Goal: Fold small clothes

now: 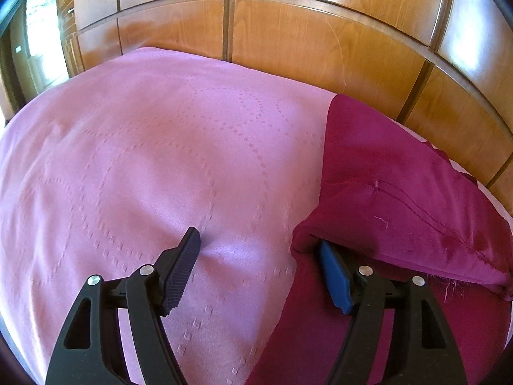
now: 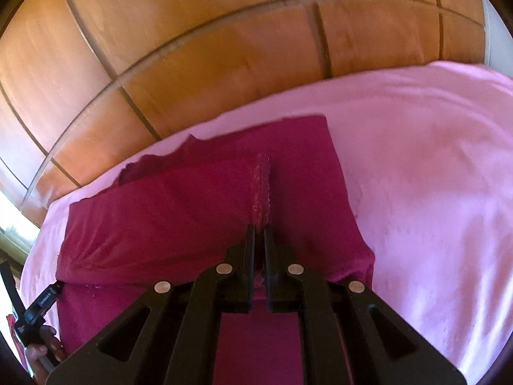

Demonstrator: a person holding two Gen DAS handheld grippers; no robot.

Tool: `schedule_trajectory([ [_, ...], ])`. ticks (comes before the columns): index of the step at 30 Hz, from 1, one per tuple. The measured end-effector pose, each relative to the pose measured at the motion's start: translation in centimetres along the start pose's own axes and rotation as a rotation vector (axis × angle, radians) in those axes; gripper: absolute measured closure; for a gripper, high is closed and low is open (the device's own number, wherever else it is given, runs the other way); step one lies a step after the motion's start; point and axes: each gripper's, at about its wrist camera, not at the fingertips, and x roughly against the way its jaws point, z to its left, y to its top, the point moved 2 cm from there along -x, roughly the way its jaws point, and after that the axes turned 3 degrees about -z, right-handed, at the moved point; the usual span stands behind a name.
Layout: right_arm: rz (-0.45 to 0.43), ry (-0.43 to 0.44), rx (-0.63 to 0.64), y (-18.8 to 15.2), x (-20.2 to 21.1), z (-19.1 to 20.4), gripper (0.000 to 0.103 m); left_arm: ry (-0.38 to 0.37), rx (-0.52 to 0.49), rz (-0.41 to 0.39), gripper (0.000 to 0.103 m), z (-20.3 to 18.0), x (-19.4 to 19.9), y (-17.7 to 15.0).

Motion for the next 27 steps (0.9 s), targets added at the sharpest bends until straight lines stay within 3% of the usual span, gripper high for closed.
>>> schedule_trajectory([
  [5,0.005,0.014,-0.009,0.4,-0.2,-0.1,0.098,-0.079,0.006,0.019,0.032,0.8,1.8,-0.2],
  [6,-0.002,0.016,-0.009,0.6,0.1,-0.1,0.093,-0.109,0.022,0.017,0.032,1.5,2.3,-0.1],
  [9,-0.083,0.008,-0.009,1.2,2.6,0.0,0.052,-0.149,0.068,-0.006,0.032,3.5,3.4,0.6],
  [12,-0.120,0.034,0.039,1.6,3.7,1.4,0.050,-0.208,0.148,-0.012,0.033,5.7,3.4,2.7],
  [15,-0.125,0.066,0.105,1.7,3.9,3.6,0.040,-0.295,0.206,0.021,0.033,6.4,1.8,5.2],
  [18,-0.107,0.071,0.172,1.4,2.8,5.7,0.033,-0.379,0.235,0.049,0.037,5.8,-0.3,7.5],
  [22,-0.077,0.058,0.233,0.9,0.5,7.7,0.031,-0.473,0.252,0.140,0.037,3.8,-4.4,9.8],
  [27,-0.052,0.028,0.249,0.6,-1.2,7.7,0.030,-0.562,0.274,0.240,0.037,1.5,-7.9,10.3],
])
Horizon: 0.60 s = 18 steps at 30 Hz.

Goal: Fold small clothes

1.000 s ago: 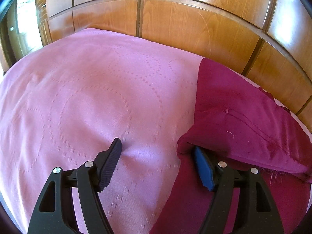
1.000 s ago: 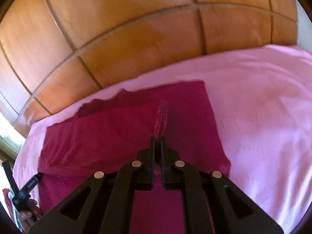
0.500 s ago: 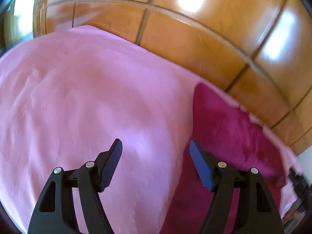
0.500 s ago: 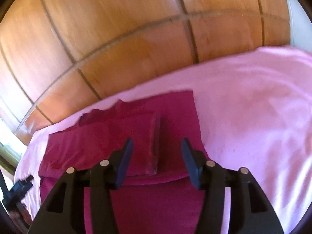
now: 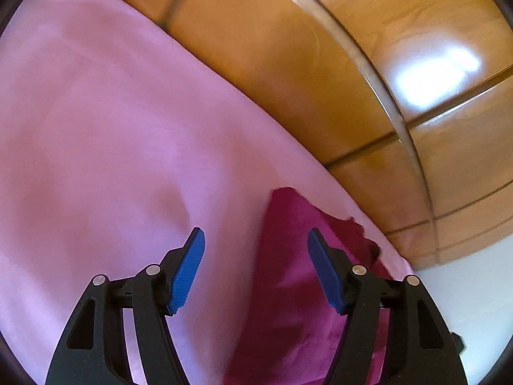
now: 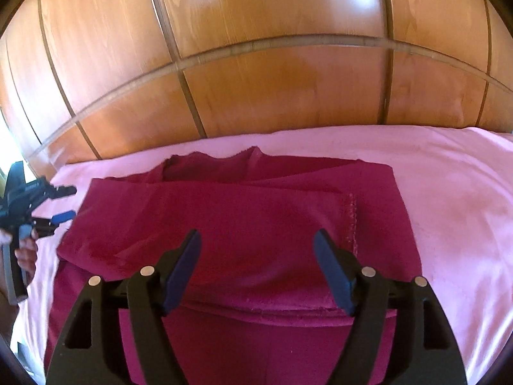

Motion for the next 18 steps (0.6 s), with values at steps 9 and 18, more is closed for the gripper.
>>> schedule_trajectory([
  [9,0.027,-0.061,0.047,-1.3,-0.2,-0.4,0.030,-0.100,-0.103,-0.049,0.093,-2.6,-0.4,-0.5],
  [18,0.046,-0.167,0.141,-2.1,-1.6,0.7,0.027,0.233,-0.347,-0.116,0.095,-5.1,-2.9,-1.7],
])
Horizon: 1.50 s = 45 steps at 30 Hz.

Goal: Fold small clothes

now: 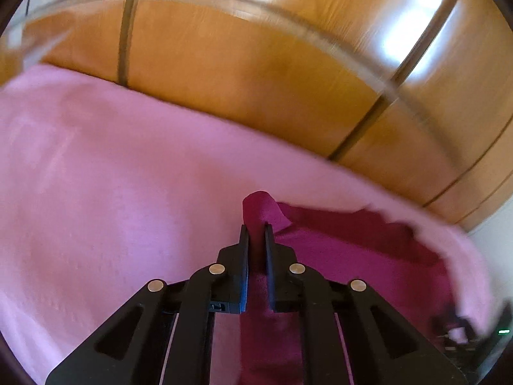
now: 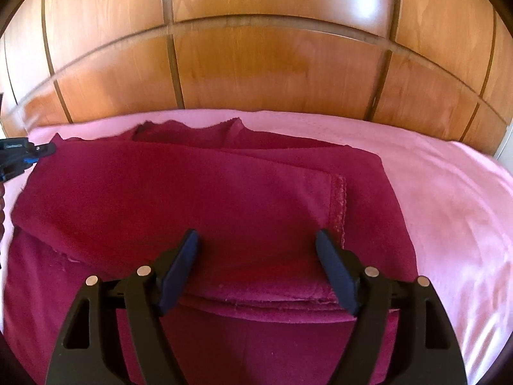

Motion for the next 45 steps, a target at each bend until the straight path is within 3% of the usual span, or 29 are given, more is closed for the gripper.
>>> schedule_trajectory([
  [4,0.007,-0.014,-0.004,0.0,-0.6,-0.1,0.026,0.101,-0.044,0.013,0.091,-0.8,-0.5,-0.5],
  [7,0.001,-0.012,-0.008,0.0,-0.7,-0.3,0.026,0.084,-0.055,-0.059,0.091,-1.7,2.9,-1.0],
  [10,-0.003,-0.004,-0.015,0.0,-0.6,-0.3,0.026,0.008,-0.132,-0.085,0.091,-3.2,5.8,-3.2],
  [13,-0.006,0.014,-0.030,0.0,-0.5,-0.5,0.025,-0.033,-0.190,-0.061,0.091,-3.9,7.0,-6.2],
  [16,-0.012,0.025,-0.035,-0.1,-0.2,-0.6,0.024,0.026,-0.247,-0.003,0.091,-4.0,6.2,-9.2],
  [24,-0.020,0.038,-0.026,-1.1,0.8,-0.6,0.022,0.056,-0.204,-0.012,0.091,-3.5,5.4,-9.6],
  [27,-0.018,0.039,-0.029,-1.1,0.8,-0.6,0.021,0.100,-0.210,-0.035,0.091,-4.4,6.1,-9.9],
  [30,-0.014,0.048,-0.038,-1.0,1.2,-0.7,0.021,0.116,-0.225,-0.074,0.071,-5.0,7.7,-10.9],
  [33,-0.012,0.073,-0.071,-0.7,2.4,-1.0,0.010,0.133,-0.238,-0.113,0.052,-5.5,9.0,-11.8],
  [45,-0.090,0.089,-0.062,0.8,5.3,-0.8,0.010,0.142,-0.266,-0.152,0.052,-6.0,10.4,-12.4],
])
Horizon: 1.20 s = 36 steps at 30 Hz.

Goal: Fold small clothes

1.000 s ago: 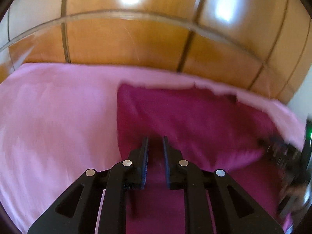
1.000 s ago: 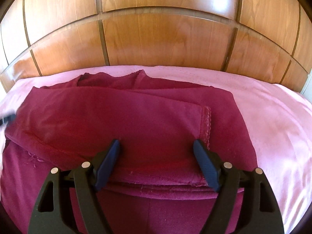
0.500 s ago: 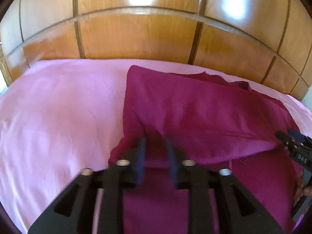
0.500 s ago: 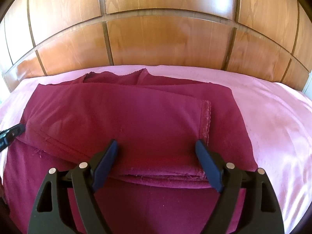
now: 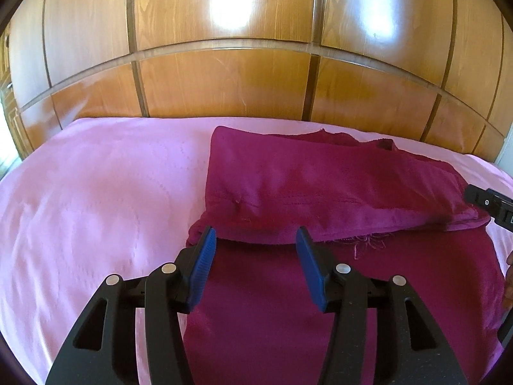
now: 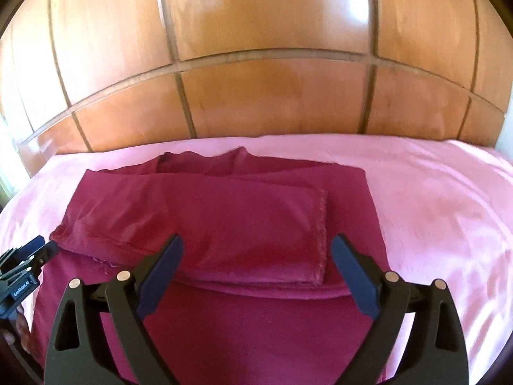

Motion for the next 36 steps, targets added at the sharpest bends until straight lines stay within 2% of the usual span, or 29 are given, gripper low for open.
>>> schedule_trajectory([
  [8,0.107,-0.055,-0.007,-1.9,-3.8,-0.7,0.011,0.018,-0.007,0.050,0.052,0.5,-2.3,-0.4],
  [16,0.100,-0.039,-0.030,-2.3,-4.0,-1.3,0.007,-0.001,0.001,0.086,0.051,1.1,-3.8,-0.7],
  [22,0.086,-0.026,-0.052,-2.5,-1.8,-1.8,0.007,-0.016,0.030,0.087,0.050,1.6,-2.8,-1.0],
  [26,0.092,-0.041,-0.030,-3.2,0.3,-2.8,0.007,-0.017,0.040,0.068,0.049,2.1,-0.8,-1.8],
  [33,0.125,-0.090,-0.099,-6.5,4.3,-7.5,0.007,-0.004,0.067,0.100,0.049,5.1,2.6,-5.2],
  [36,0.153,-0.069,-0.133,-8.4,5.9,-8.9,0.007,-0.005,0.106,0.128,0.049,6.6,4.0,-7.1],
])
